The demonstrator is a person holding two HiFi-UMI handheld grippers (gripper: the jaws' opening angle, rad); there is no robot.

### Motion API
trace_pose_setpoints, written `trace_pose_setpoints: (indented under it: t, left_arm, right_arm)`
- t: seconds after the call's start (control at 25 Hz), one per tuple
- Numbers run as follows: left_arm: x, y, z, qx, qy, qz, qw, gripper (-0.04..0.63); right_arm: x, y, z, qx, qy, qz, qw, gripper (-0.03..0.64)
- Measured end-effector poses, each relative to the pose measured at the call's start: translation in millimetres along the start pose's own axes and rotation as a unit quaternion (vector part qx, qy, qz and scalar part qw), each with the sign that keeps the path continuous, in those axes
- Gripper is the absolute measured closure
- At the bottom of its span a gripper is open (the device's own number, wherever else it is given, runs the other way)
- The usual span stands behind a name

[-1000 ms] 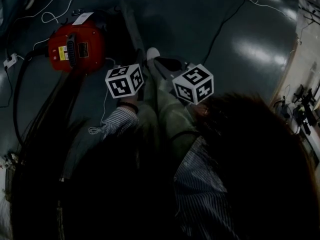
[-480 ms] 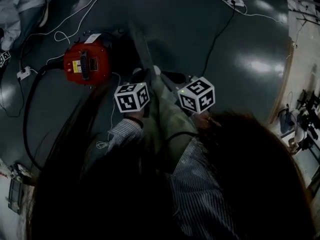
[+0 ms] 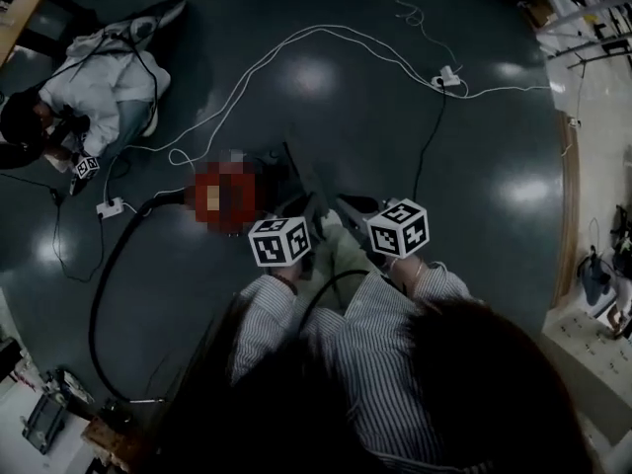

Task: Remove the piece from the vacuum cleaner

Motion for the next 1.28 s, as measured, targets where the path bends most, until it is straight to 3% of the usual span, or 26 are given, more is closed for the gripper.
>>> trace_pose_setpoints:
  t: [0.32,0.64,0.8,1.28]
  left_arm:
    - [-48,-46,-53,0.03,-0.07,0.028,0.9967,0.568]
    - [-70,-43,-85,0.023,-0.127,0.018,0.9915,0.568]
    - [-78,-45,-82,0.021,-0.133,0.035,0.9903,0.568]
    - [-73,-39,-84,0.004,-0.134,0.028,0.9906,0.568]
  right_arm:
    - [-54,37,-23,-0.031,-0.065,-0.016,0.997,0.615]
    - [-72,48,-38,-0.055,-0.104,-0.003,0.993,0.615]
    - [-87,43,-33,-0.057,-0.109,-0.018,0.992,0.615]
    - [-81,39,-32,-0.046,-0.086,-0.027,0.995,0.615]
Point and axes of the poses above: the fingertips, and each gripper's own axes: z forward along the fingers, y to its left, x out of its underside, the point moved 10 cm from there along -z, backward along the fingers, and after that the axes turned 9 degrees about -y, right-handed, at the moved point
